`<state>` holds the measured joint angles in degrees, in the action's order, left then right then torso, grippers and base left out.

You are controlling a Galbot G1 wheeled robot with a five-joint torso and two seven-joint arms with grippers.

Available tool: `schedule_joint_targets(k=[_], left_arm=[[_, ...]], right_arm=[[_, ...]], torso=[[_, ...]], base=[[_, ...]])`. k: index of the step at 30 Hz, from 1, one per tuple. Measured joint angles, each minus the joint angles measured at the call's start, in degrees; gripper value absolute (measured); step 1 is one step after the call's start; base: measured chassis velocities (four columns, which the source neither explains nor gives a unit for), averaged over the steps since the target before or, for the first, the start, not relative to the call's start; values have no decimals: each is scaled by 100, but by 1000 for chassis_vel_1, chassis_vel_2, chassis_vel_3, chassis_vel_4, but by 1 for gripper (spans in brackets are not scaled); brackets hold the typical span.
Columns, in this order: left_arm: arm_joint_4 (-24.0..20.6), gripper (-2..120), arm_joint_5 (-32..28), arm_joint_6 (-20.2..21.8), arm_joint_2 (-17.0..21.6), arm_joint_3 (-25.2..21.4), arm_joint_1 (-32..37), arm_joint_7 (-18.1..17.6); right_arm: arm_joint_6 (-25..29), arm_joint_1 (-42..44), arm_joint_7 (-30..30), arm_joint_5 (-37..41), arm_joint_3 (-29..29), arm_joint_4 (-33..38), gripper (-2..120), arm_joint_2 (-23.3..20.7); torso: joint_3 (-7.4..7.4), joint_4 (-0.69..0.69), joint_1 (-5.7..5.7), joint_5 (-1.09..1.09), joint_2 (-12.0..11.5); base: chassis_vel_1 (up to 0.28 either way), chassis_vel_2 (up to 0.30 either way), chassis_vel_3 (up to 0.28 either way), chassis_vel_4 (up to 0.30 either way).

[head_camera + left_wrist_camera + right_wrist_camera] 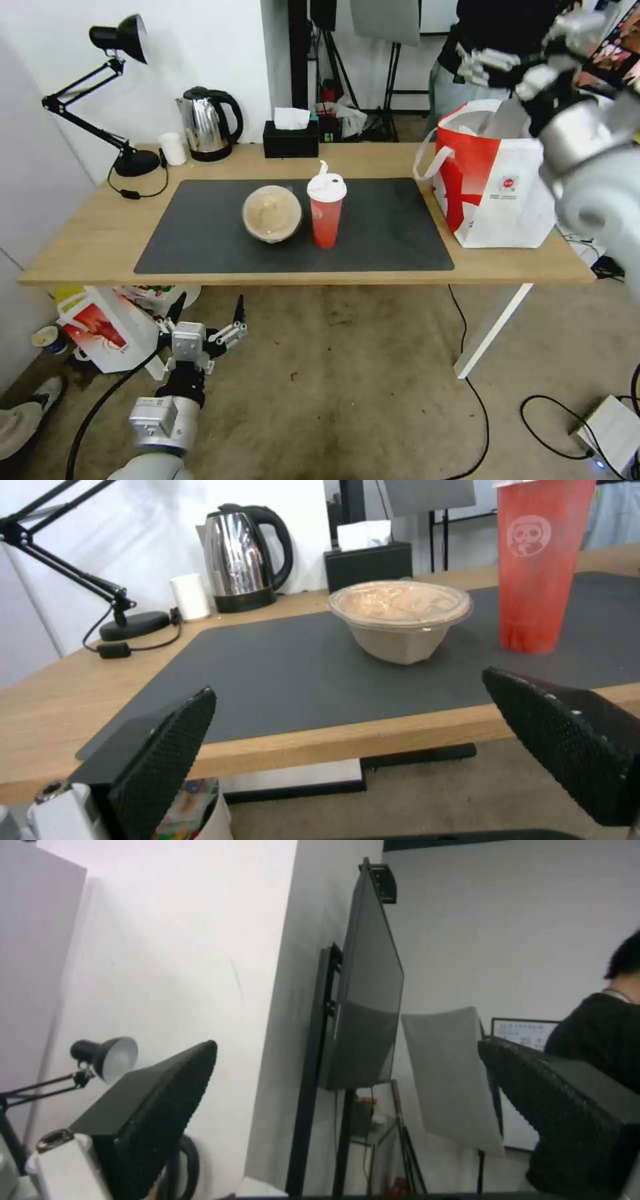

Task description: Pick up the trash from the table and place it into the takeout bag.

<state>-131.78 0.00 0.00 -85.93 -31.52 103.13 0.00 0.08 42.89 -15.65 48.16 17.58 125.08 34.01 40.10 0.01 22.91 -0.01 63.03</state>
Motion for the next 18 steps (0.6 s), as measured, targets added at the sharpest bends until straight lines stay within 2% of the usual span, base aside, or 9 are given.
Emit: schedule_joint_targets(k=[1,4,5,9,10,14,15,18], left_arm=[[0,100,0,0,0,0,0,0],[0,100,0,0,-1,0,0,0],[0,100,0,0,-1,0,0,0],[0,100,0,0,0,1,0,0],[0,100,0,0,0,1,0,0],[0,100,0,0,-2,-1,0,0],[0,100,0,0,-2,-1,0,0],[0,100,0,0,0,0,0,0]], right_arm=[[0,0,0,0,0,0,100,0],[108,1035,6,-666,558,357,100,415],[108,1035,6,-666,558,357,100,415],[478,2932,321,-1899,1261,785,100,1470],[478,2932,321,-1899,1261,785,100,1470],[1018,3940,626,-2984,1331,836,100,2398],[1018,3940,626,-2984,1331,836,100,2398],[1592,4718,709,-3655,1134,682,100,3116]], torso=[[0,0,0,0,0],[0,0,0,0,0],[0,0,0,0,0],[0,-2,0,0,0],[0,-2,0,0,0],[0,2,0,-1,0],[0,2,0,-1,0],[0,-1,1,1,1]], base=[[0,0,0,0],[0,0,0,0],[0,0,0,0],[0,0,0,0],[0,0,0,0],[0,0,0,0],[0,0,0,0],[0,0,0,0]])
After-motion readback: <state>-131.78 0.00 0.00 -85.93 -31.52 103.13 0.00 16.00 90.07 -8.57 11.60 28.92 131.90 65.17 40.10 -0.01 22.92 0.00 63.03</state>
